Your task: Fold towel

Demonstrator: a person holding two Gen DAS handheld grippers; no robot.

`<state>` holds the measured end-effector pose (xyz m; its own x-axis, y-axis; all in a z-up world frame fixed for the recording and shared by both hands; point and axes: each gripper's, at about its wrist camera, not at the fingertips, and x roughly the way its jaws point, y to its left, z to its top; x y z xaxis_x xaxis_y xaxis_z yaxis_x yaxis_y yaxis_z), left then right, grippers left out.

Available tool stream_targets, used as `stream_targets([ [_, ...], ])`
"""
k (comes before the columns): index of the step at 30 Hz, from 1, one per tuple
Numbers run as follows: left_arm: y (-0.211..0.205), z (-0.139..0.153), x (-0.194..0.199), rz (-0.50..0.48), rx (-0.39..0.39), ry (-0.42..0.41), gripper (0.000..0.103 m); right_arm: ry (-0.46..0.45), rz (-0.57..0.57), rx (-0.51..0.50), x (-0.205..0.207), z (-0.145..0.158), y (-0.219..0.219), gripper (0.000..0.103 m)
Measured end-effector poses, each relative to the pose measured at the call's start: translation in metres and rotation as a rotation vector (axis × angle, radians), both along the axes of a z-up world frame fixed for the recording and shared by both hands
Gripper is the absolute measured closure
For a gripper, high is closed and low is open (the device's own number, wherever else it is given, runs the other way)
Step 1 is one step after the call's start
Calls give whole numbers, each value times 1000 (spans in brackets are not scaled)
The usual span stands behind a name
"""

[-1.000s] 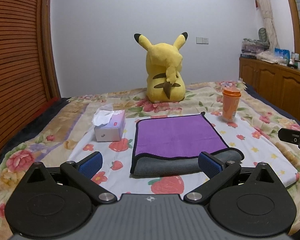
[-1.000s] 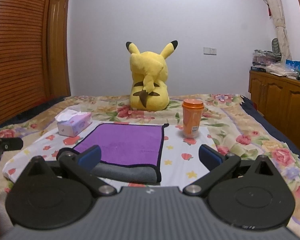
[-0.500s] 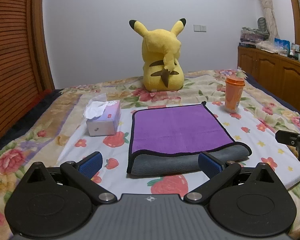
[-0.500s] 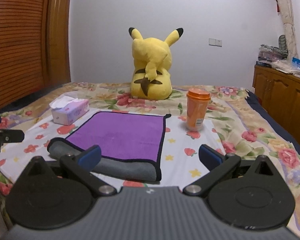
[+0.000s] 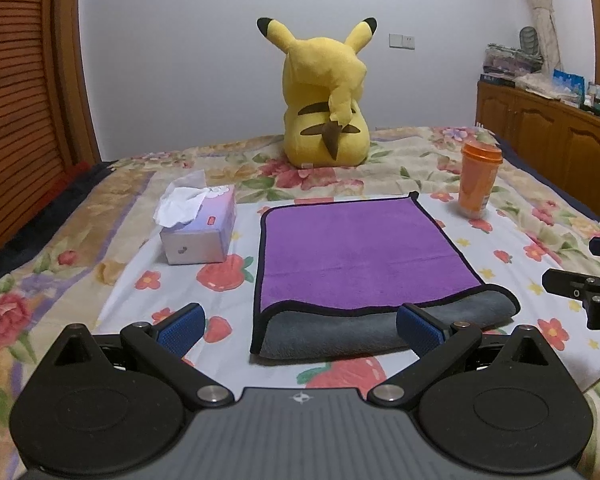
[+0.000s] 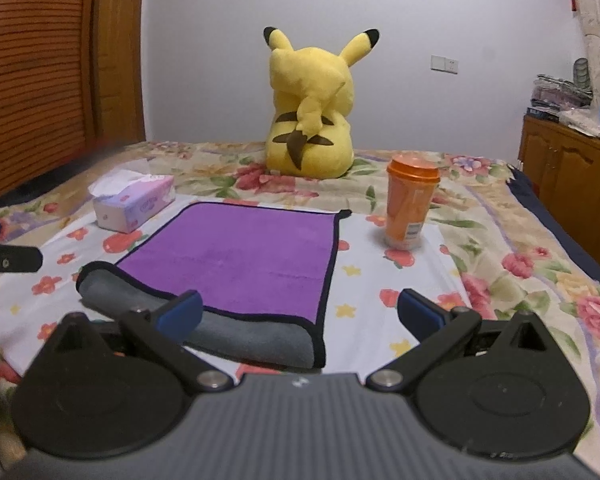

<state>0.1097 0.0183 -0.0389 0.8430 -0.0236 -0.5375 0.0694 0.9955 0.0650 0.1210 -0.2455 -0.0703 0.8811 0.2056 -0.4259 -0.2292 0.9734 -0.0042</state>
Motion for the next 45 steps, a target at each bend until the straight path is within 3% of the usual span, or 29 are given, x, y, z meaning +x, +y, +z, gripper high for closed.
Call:
stream_targets([
  [13,12,-14,40,3,14,37,0,44,67,-21,32,-12,11,0],
  [23,25,-23,62,3,-26,91,5,103,94,-46,54,-25,18,0],
  [34,33,-38,83,-14,-45,167,21,174,77,-36,77,-36,13,1],
  [38,34,-45,90,-22,-34,179,28,209,85,-27,82,-41,12,15],
  [45,40,-53,100,-20,-42,204,44,269,101,-19,91,-49,10,15],
])
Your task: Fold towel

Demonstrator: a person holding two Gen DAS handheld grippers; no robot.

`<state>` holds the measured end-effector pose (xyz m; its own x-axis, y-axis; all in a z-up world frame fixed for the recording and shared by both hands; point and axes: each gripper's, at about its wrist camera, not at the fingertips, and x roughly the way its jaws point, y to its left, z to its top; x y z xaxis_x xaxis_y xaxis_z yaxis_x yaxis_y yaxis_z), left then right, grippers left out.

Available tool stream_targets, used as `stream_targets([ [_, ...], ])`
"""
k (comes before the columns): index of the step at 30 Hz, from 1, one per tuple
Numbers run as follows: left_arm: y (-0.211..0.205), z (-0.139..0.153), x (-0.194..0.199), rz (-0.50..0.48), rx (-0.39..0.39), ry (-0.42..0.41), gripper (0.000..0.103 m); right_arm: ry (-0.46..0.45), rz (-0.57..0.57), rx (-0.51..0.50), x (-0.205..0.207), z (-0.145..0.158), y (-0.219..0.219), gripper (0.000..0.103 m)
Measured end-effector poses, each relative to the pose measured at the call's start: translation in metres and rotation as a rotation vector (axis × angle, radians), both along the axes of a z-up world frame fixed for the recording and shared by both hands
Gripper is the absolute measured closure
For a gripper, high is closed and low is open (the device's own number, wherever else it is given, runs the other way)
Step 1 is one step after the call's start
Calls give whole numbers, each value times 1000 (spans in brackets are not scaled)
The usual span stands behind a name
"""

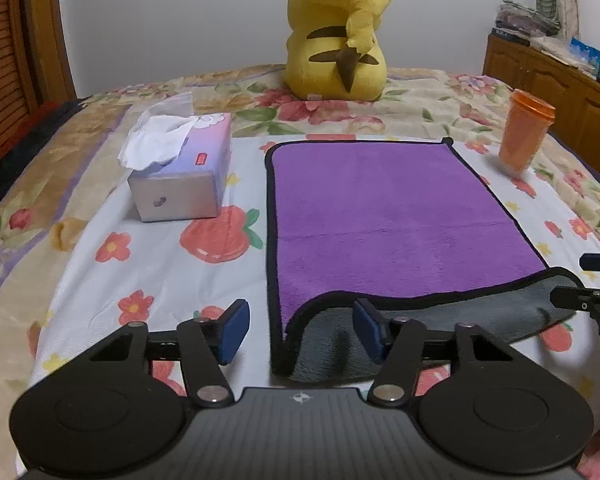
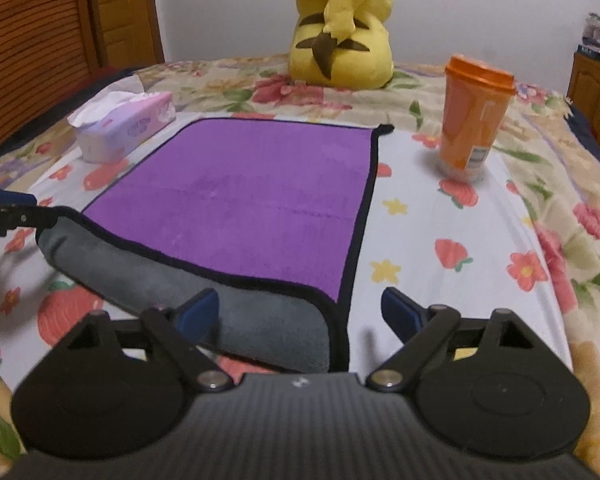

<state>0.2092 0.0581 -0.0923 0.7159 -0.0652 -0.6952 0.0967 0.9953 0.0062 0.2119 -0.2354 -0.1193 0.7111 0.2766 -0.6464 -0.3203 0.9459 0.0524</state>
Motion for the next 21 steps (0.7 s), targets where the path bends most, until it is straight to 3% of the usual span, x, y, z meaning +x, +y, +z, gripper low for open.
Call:
stream_targets([
  [5,4,-6,8,-9,-26,39,51,40,6,18,5,-4,-3,16],
  [14,1,-16,11,-36,-21,86,59,114,12,72,14,-12,-9,22],
  [17,0,-19,11,-45,-17,93,68,138,21,87,15,-13,-10,25],
  [21,-3,-22,11,-52,-1,98,70,140,35,95,14,-11,-9,29],
])
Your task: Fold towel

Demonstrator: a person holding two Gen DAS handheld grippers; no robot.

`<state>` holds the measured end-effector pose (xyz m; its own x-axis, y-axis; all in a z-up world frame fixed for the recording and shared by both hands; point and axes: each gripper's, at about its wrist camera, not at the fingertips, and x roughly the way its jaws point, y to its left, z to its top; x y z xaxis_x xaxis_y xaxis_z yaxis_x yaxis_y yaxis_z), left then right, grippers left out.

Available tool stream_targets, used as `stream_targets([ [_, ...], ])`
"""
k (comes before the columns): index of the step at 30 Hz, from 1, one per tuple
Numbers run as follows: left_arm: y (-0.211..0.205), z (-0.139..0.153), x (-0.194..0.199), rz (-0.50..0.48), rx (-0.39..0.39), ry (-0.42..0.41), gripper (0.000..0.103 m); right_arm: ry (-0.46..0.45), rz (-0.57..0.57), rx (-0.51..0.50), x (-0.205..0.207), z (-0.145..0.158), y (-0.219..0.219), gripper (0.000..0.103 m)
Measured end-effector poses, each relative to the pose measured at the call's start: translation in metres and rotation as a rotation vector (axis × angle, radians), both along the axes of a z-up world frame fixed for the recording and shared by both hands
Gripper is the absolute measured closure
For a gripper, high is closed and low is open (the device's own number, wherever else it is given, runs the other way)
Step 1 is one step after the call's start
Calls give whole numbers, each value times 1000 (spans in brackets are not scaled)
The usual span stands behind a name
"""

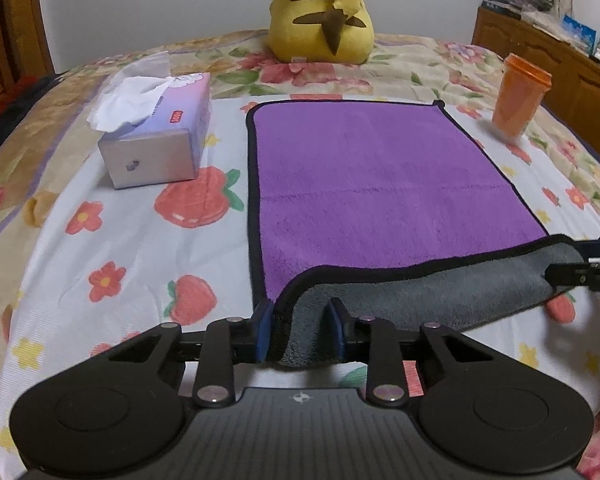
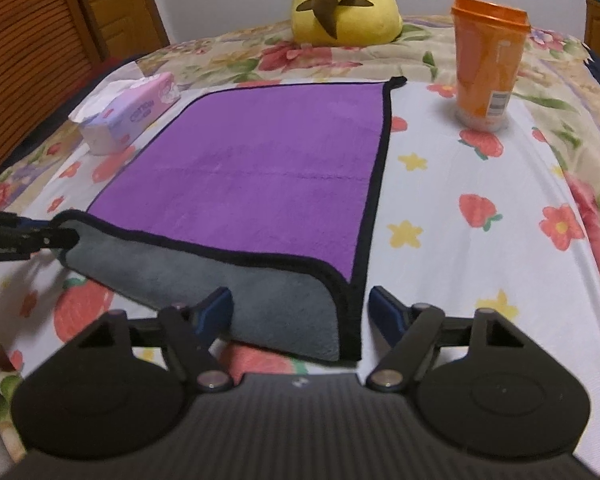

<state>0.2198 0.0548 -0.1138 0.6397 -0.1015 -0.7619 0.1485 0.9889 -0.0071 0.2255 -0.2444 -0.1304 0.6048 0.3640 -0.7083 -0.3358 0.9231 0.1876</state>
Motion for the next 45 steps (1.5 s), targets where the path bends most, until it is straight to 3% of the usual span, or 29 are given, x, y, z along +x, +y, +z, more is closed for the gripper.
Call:
stream_targets([
  [7,0,-2,0,0,0,8,73,-6,23,4,0,4,1,44],
  [9,0,-3,0,0,-1,8,76,-5,26,6,0,5,1,53],
  [12,0,-2,0,-4,-6,5,88,-4,25,3,1,5,0,65],
  [15,1,-2,-1,-5,-10,-2,91,-6,26,-6,1,5,-1,78],
  [20,0,-1,-1,-11,-8,-7,93,-3,36,-10,2,4,0,84],
  [22,0,1,-2,-13,-8,-14,94,-8,40,-18,2,4,0,95],
  [45,-5,42,-14,-26,-47,-179,95,-167,24,17,-3,33,-6,98],
])
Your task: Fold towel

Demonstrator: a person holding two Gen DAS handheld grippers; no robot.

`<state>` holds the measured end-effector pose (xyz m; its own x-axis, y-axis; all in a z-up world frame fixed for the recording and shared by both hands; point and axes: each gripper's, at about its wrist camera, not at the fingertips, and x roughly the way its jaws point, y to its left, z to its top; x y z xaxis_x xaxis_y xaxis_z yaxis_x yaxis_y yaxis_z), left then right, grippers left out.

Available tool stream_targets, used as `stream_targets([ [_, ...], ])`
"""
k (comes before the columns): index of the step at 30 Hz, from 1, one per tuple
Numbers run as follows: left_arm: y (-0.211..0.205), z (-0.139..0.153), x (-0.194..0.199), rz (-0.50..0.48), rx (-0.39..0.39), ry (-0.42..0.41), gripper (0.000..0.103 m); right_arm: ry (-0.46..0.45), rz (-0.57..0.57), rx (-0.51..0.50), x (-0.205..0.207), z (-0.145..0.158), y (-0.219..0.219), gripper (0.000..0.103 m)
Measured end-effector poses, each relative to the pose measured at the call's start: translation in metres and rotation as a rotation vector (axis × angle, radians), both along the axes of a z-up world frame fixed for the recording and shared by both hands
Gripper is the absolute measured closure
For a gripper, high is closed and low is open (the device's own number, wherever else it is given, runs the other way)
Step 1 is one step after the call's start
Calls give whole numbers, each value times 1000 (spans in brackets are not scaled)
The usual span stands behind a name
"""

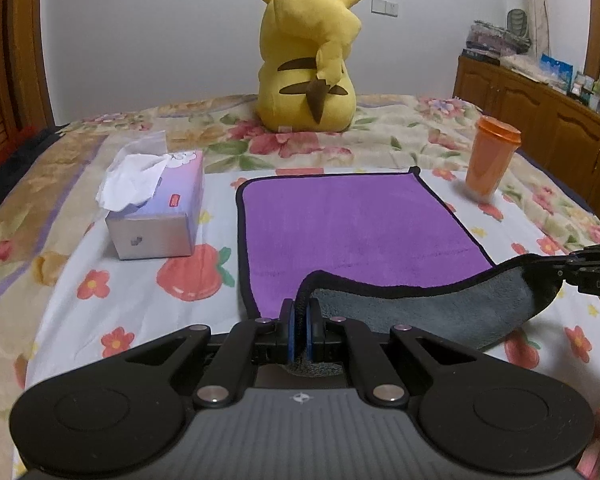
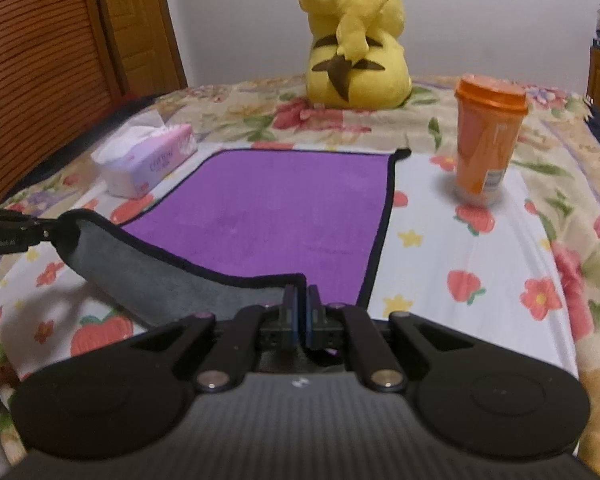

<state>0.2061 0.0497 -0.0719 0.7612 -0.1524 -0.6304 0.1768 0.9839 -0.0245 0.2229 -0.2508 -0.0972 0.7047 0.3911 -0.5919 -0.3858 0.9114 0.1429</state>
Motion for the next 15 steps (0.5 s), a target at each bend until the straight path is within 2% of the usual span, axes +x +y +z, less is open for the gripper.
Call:
stream_targets([
  [15,-3,15,14,-3,0,-45,95,-75,22,3,3,15,2,99],
])
